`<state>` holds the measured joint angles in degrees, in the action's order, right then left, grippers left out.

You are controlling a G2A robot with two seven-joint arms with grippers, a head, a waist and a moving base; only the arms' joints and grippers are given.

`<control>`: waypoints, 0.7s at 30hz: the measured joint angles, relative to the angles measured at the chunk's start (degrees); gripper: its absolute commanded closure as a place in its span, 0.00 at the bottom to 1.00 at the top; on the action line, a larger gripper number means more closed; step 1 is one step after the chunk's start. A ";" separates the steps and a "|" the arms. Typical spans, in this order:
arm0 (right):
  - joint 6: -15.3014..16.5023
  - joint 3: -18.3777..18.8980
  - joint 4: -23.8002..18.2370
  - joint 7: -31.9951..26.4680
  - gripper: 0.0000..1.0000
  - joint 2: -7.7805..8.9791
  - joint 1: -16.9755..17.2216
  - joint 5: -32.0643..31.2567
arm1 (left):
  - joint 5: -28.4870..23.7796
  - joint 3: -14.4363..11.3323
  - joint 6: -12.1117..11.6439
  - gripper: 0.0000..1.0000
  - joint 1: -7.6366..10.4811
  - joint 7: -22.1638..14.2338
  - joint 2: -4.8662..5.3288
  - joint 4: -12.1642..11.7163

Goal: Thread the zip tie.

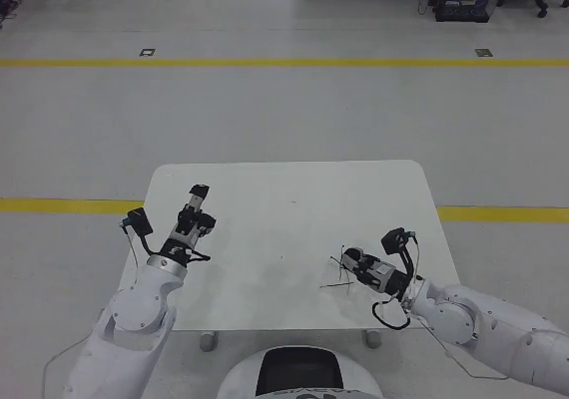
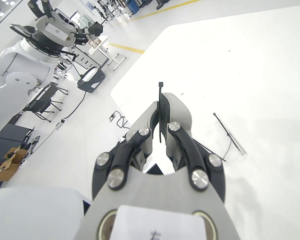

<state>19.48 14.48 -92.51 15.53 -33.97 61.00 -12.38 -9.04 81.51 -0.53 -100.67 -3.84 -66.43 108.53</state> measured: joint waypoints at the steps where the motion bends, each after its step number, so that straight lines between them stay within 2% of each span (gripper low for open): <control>1: 0.00 0.00 0.00 0.00 1.00 0.00 0.00 0.00 | 0.00 0.00 0.00 0.00 0.00 0.00 0.00 0.00; 3: 0.00 0.02 -0.06 -0.02 1.00 -0.02 0.06 0.06 | 0.12 -0.09 -0.08 0.00 0.07 -0.07 0.00 -0.06; 6: 0.00 0.85 0.48 0.19 1.00 -0.34 0.89 2.12 | 2.63 -1.89 -0.35 0.00 0.66 -2.43 0.01 -0.69; 9: 0.00 1.75 0.00 1.44 1.00 -0.46 2.04 4.27 | 5.66 -4.78 0.87 0.00 1.84 -4.07 -0.13 -1.27; 16: 0.00 3.42 -1.43 4.05 1.00 0.30 4.53 5.30 | 11.65 -13.59 3.91 0.00 6.71 -4.07 -1.11 -3.79; 21: 0.00 4.36 -2.19 4.71 1.00 0.61 5.52 6.14 | 13.65 -17.36 5.26 0.00 8.61 -3.15 -1.66 -5.44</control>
<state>19.48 18.85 -94.70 20.24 -33.36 66.52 -6.25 4.60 64.15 4.73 -92.05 -7.00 -68.08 103.10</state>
